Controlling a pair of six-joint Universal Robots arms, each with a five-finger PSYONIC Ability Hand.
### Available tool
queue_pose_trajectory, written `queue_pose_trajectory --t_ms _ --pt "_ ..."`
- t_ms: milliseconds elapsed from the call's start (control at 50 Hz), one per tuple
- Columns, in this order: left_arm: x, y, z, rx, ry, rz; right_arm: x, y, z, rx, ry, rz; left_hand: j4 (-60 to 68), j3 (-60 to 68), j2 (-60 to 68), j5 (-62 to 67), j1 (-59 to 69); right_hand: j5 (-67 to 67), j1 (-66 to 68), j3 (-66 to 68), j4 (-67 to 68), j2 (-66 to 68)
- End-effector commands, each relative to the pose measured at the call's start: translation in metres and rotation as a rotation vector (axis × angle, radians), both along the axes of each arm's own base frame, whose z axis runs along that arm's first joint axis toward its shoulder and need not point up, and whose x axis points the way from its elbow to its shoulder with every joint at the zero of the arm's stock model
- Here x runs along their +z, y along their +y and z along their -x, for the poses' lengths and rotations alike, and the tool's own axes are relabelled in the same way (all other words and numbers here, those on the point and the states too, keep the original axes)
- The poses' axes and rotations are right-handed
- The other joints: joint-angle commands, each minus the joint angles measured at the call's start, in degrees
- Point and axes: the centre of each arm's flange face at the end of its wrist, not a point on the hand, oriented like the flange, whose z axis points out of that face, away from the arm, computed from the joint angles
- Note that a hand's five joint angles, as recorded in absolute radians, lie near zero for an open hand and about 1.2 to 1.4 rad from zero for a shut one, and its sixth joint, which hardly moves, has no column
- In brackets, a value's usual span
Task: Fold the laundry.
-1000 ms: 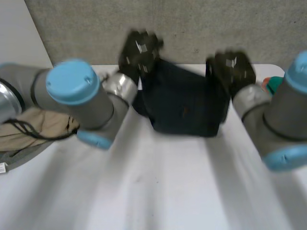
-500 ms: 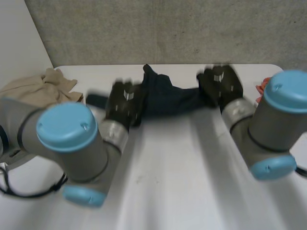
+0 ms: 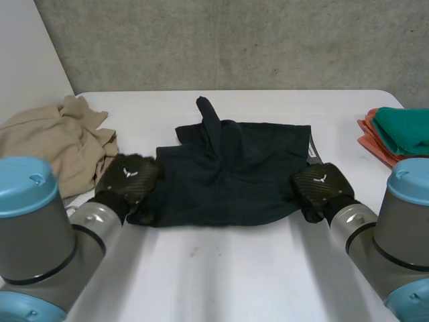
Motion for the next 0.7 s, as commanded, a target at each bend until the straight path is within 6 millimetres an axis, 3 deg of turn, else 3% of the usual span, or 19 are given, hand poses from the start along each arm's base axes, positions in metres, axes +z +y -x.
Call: queue_pose_trajectory --t_ms 20,100,440,500,520,580,620,700 --pt "-0.037 -0.012 -0.013 -0.018 -0.024 -0.126 0.006 -0.011 0.003 -0.053 -0.087 -0.017 4.0 3.1 3.6 4.6 4.4 12.2 16.3 11.8 11.3 12.6" --pt "-0.039 -0.026 -0.018 0.006 -0.021 -0.125 0.007 -0.014 0.006 -0.065 -0.089 -0.017 6.2 5.3 5.8 6.8 6.6 12.2 16.3 11.8 11.3 12.6" --pt "-0.065 -0.05 -0.005 -0.062 -0.017 -0.164 0.002 -0.013 0.007 -0.063 -0.083 -0.03 13.1 12.2 12.7 13.7 13.4 12.2 16.3 11.8 11.3 12.6" --pt "-0.067 -0.054 -0.004 -0.059 -0.019 -0.157 0.003 -0.014 0.007 -0.065 -0.084 -0.027 32.7 31.8 32.3 33.3 33.0 12.2 16.3 11.8 11.3 12.6" --pt "-0.065 -0.056 -0.004 -0.053 -0.015 -0.14 0.003 -0.014 0.008 -0.067 -0.082 -0.027 48.9 48.0 48.5 49.5 49.3 12.2 16.3 11.8 11.3 12.6" --pt "-0.057 -0.063 -0.004 -0.034 -0.001 -0.084 0.005 -0.014 0.008 -0.066 -0.074 -0.014 49.1 48.2 48.7 49.7 49.4 12.2 16.3 11.8 11.3 12.6" --pt "-0.036 -0.066 -0.007 0.006 0.026 -0.016 0.011 -0.016 0.008 -0.065 -0.074 0.004 49.1 48.2 48.7 49.7 49.4 12.2 16.3 11.8 11.3 12.6" --pt "0.021 -0.056 -0.009 0.044 0.092 0.124 0.053 -0.012 0.007 -0.039 -0.048 0.108 49.1 48.2 48.7 49.7 49.4 12.2 16.3 11.8 11.3 12.6"
